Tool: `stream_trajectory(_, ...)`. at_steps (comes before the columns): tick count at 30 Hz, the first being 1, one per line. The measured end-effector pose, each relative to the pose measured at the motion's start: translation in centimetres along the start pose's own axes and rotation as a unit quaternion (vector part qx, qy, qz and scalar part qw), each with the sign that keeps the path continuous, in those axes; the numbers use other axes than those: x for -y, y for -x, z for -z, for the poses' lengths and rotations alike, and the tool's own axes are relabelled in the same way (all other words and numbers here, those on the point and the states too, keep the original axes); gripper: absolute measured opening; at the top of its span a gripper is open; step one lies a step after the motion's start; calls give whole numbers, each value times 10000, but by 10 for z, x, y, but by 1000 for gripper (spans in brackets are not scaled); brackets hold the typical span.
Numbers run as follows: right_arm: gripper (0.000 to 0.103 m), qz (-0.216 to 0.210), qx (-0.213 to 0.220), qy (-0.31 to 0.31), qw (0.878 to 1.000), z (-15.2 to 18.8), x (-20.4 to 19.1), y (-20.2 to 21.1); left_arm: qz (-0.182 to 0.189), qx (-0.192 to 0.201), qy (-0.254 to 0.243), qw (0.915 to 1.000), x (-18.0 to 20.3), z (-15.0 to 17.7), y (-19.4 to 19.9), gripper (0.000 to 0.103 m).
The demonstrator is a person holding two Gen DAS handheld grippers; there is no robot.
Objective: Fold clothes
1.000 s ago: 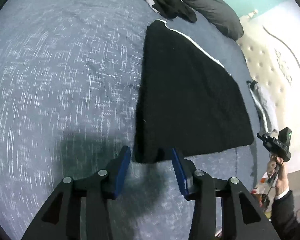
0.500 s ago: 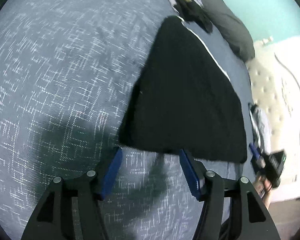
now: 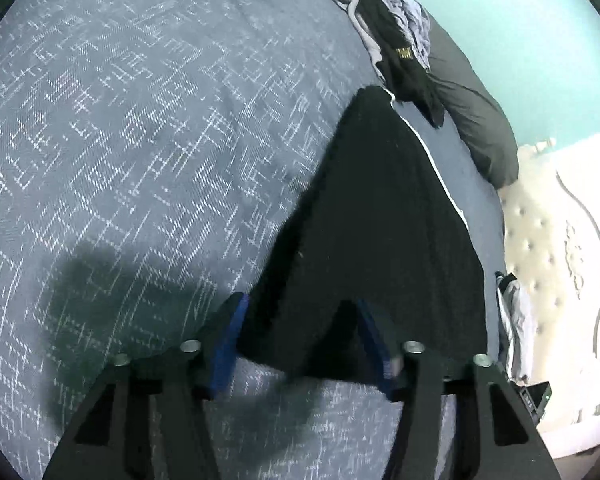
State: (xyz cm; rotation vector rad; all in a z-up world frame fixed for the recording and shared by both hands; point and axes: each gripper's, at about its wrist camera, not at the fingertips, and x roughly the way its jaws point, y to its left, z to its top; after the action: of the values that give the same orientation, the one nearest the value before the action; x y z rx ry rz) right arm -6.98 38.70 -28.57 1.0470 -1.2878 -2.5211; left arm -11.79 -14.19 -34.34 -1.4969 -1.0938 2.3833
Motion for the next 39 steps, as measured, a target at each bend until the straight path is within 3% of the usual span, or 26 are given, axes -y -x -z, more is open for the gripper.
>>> stream_trajectory(2,18,-28,-17,-65,10000,0,4,-2,19,17,35,10000,3,-1,-5,36)
stream_trajectory(7,18,-40,30,-62,10000,-2,6,0,104,86,-94,9999,8,-2,0,19)
stream_trajectory(14,18,-15,83,-66,9999,-4,10,2,388,271,-340,9983,34,-4,16,15)
stream_trajectory(22,18,-81,145,-140,9998,-6,16,5,819,365,-993,9910,110,-3,34,14)
stream_trajectory(28,18,-112,177,-209,9996,-7,24,8,1185,256,-1709,9778,207,9,18,14)
stream_trajectory(32,18,-126,259,-254,9993,-10,30,14,1512,-4,-2145,9650,268,41,-5,14)
stream_trajectory(37,18,-142,389,-291,9987,-17,37,24,1648,-710,-2740,9448,324,108,-64,14)
stream_trajectory(39,18,-157,391,-313,9986,-19,39,25,1392,-1152,-2935,9387,327,137,-101,14)
